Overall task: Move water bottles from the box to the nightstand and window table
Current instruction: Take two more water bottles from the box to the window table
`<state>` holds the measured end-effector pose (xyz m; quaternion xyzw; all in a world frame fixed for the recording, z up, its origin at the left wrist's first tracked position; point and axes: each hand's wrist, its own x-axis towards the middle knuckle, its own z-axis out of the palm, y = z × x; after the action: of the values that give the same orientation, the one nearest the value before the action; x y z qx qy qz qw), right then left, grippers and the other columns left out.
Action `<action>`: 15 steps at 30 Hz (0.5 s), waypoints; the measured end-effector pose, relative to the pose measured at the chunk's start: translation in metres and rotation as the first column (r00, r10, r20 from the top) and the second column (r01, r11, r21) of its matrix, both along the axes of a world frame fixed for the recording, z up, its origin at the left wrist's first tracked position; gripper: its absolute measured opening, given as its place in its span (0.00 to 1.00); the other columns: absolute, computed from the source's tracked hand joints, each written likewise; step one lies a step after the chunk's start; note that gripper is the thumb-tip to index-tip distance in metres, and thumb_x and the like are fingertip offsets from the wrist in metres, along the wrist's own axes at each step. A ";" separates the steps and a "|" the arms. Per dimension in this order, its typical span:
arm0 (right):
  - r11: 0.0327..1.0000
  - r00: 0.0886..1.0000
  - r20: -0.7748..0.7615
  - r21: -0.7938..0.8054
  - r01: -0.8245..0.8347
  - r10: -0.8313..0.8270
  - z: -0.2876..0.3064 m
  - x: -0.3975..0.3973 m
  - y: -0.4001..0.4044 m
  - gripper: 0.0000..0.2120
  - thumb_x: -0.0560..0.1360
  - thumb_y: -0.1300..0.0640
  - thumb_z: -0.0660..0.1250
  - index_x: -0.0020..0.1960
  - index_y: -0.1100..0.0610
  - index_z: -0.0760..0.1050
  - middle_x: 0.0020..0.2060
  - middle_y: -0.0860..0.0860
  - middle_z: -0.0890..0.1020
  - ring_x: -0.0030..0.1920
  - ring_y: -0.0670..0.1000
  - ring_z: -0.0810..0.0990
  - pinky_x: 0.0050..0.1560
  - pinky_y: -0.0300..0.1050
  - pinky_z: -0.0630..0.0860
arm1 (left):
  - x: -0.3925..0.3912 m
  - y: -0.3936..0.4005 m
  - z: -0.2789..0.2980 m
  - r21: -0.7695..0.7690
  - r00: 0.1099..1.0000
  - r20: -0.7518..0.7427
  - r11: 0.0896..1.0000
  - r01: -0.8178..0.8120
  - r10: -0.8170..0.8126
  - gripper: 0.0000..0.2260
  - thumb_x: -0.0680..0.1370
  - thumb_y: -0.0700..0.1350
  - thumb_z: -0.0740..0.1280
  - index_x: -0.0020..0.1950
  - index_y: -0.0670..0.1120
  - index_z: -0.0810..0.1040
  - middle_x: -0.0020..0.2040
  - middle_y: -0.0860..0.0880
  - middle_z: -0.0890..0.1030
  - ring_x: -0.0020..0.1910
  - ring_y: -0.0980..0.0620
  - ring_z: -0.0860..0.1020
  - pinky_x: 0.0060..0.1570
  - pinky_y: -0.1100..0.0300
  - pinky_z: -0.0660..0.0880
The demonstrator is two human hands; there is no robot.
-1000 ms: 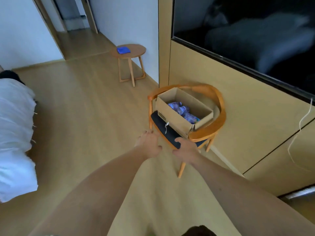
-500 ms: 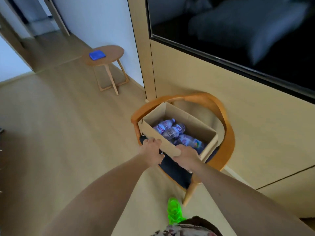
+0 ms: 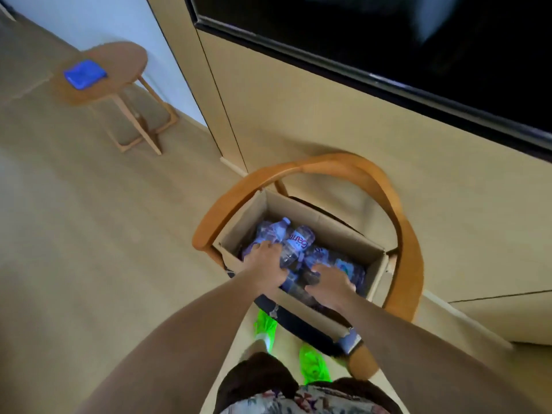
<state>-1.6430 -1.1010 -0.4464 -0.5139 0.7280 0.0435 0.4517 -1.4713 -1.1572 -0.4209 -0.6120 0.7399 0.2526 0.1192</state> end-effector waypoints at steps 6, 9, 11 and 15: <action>0.982 0.982 -0.109 0.102 0.162 -0.151 -0.045 -0.002 -0.038 0.28 0.75 0.43 0.67 0.74 0.41 0.69 0.72 0.53 0.73 0.72 0.60 0.70 0.70 0.58 0.69 | -0.015 -0.062 -0.070 0.079 0.988 -0.028 0.985 0.155 -0.154 0.25 0.77 0.55 0.70 0.71 0.48 0.71 0.68 0.43 0.74 0.68 0.41 0.71 0.65 0.45 0.73; 0.979 0.964 -0.224 0.111 0.173 -0.145 -0.074 -0.003 -0.055 0.29 0.76 0.45 0.68 0.75 0.43 0.67 0.72 0.55 0.70 0.72 0.61 0.68 0.70 0.61 0.65 | -0.026 -0.093 -0.109 0.128 0.982 -0.074 0.975 0.180 -0.172 0.27 0.77 0.54 0.69 0.73 0.47 0.70 0.69 0.41 0.76 0.67 0.40 0.74 0.65 0.48 0.72; 0.995 0.942 -0.329 0.048 0.084 -0.063 -0.092 -0.004 -0.058 0.32 0.75 0.48 0.69 0.77 0.46 0.65 0.73 0.56 0.67 0.73 0.61 0.65 0.72 0.62 0.63 | -0.033 -0.110 -0.134 0.165 0.980 -0.101 0.969 0.185 -0.170 0.30 0.77 0.53 0.71 0.76 0.46 0.67 0.70 0.40 0.75 0.68 0.39 0.74 0.65 0.48 0.72; 0.999 0.933 -0.359 0.051 0.000 0.018 -0.125 -0.009 -0.055 0.38 0.74 0.52 0.70 0.80 0.47 0.57 0.78 0.57 0.60 0.78 0.61 0.56 0.78 0.67 0.50 | -0.044 -0.127 -0.169 0.198 0.981 -0.082 0.962 0.191 -0.178 0.35 0.76 0.48 0.72 0.79 0.45 0.61 0.72 0.38 0.73 0.68 0.38 0.74 0.62 0.48 0.75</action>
<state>-1.6524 -1.1563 -0.5710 -0.4892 0.7947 0.1569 0.3234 -1.5152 -1.2841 -0.5895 -0.5166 0.7672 0.3345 0.1807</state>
